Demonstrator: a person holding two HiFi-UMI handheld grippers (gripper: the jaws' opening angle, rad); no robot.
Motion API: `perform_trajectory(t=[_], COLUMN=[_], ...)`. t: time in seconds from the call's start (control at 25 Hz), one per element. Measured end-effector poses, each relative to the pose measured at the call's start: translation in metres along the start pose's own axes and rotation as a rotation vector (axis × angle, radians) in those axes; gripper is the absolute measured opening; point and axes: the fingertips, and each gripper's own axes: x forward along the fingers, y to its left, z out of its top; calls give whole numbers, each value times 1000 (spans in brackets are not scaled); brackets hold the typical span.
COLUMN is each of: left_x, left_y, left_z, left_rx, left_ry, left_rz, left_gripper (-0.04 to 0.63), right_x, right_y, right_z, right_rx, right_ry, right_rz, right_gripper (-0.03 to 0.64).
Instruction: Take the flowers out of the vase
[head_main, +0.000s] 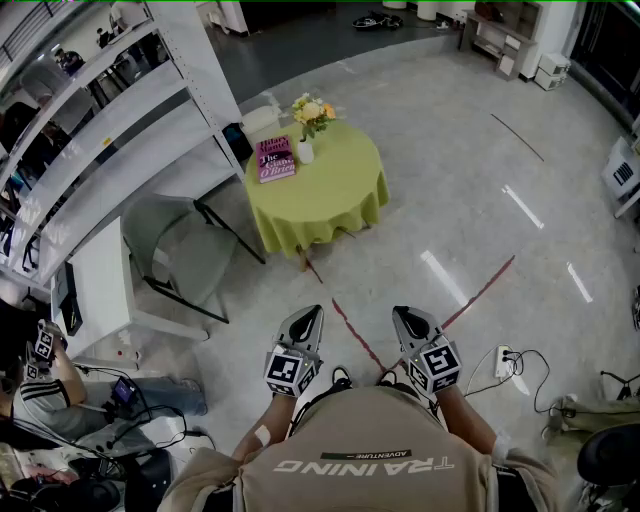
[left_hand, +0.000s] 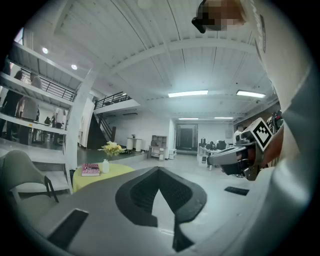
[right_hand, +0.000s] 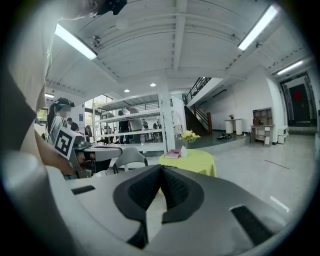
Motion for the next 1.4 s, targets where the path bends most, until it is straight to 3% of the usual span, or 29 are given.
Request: perform_trajectory(t=[0.52,0.84,1.08,1.24,1.4], left_x=[0,25,68,108,162], left_y=[59,91,119,148,165], left_z=[-1,-9,-7,2,24], left_rx=[8,-40,-40,-18,-1], left_ry=[-2,-8,5,8,9], left_rz=[-52,-30,-8,34,62], left_gripper=[2,2,2,2,2], right_x=[53,79,129,177,222], right_y=[20,-6,-40,-75,-118], right_z=[6,2,6,16,44], right_rx=[18,66,55,124,65], right_ry=[-33,-13,-7,-32,-47], right_rz=[-61,-105,-58,-9,50], right_gripper=[-2,-2,-2,-2,-2])
